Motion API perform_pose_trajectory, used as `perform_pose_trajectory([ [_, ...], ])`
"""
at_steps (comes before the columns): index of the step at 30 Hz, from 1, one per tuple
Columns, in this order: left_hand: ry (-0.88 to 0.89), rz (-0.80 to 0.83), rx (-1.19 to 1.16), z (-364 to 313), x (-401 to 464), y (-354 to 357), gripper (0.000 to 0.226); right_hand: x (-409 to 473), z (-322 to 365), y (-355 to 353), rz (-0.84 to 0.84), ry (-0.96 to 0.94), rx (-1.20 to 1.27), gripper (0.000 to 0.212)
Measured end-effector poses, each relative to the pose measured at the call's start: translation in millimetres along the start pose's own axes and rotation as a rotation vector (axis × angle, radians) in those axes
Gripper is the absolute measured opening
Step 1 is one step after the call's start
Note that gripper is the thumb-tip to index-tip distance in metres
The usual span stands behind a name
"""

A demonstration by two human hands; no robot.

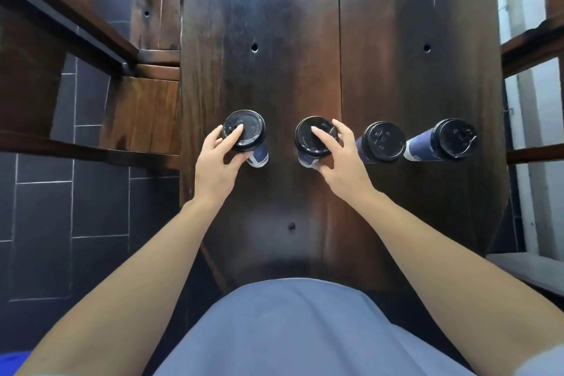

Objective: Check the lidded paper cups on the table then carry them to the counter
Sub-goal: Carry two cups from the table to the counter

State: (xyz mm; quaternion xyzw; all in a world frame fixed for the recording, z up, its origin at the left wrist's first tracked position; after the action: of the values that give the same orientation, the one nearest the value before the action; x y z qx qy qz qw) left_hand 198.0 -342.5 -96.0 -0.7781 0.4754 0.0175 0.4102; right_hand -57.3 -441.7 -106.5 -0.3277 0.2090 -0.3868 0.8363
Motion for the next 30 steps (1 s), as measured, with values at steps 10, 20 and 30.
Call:
perform_pose_trajectory([
  [10,-0.122,-0.008,-0.178,-6.2,61.5,19.1,0.064,50.2,-11.7,17.9,-0.127,0.072,0.195,0.081],
  [20,-0.156,0.109,-0.277,-16.1,87.2,25.7,0.071,86.5,-8.2,15.6,-0.105,0.085,0.29,0.081],
  [30,-0.12,0.213,-0.474,-44.1,11.1,-18.8,0.061,62.1,53.2,-36.2,0.065,-0.019,0.521,0.076],
])
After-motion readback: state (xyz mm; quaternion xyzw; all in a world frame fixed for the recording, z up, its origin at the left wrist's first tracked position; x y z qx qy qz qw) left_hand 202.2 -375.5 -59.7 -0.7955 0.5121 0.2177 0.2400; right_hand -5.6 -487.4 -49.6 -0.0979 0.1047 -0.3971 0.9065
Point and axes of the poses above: each hand's wrist, its own x-axis towards the middle knuckle, its own y-axis out of the palm, z = x × y, the point moved 5 cm from there along x, towards the middle knuckle, and after that the axes turned 15 degrees about -y, right-handed, at the moved point
